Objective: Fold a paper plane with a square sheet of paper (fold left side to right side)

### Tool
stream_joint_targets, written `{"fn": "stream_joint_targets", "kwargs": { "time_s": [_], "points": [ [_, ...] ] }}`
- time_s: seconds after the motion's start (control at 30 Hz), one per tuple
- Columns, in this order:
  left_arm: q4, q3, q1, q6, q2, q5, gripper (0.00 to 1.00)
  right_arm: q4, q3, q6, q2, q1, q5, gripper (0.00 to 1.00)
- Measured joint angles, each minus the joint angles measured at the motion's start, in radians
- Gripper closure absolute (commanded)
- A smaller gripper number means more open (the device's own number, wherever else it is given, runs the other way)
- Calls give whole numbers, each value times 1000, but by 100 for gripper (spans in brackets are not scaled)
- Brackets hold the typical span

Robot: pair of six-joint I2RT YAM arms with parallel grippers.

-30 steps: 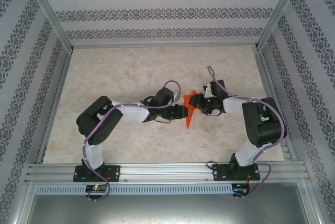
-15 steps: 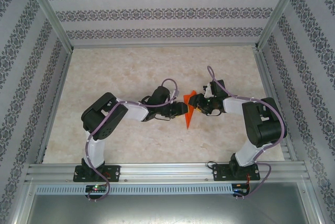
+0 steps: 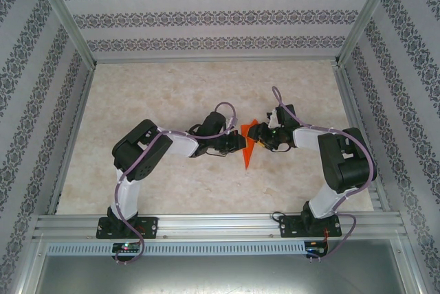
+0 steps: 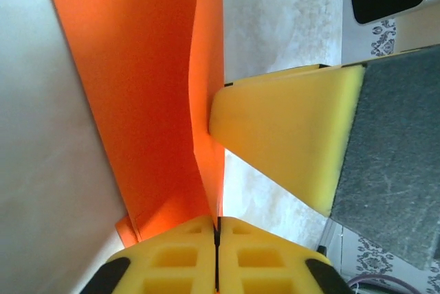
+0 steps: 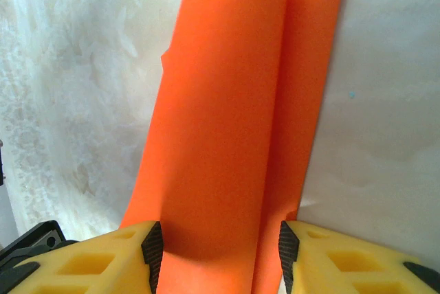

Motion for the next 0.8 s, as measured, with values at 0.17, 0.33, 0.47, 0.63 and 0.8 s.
{"fn": "stream_joint_targets", "kwargs": {
  "time_s": [0.17,0.33,0.47,0.63,0.8],
  "points": [
    [-23,2,0,23,0,-21,95,-20,0,-6,-28,-9,8,44],
    [-43,2,0,33,0,-33,95,-53,35,-19,-60,-36,13,38],
    [-50,2,0,40,0,-43,95,-57,76,-24,-51,-41,11,38],
    [-63,2,0,52,0,-50,95,-52,104,-23,0,-34,8,38],
    [-72,5,0,58,0,-51,95,-51,116,-23,47,-32,3,38]
  ]
}}
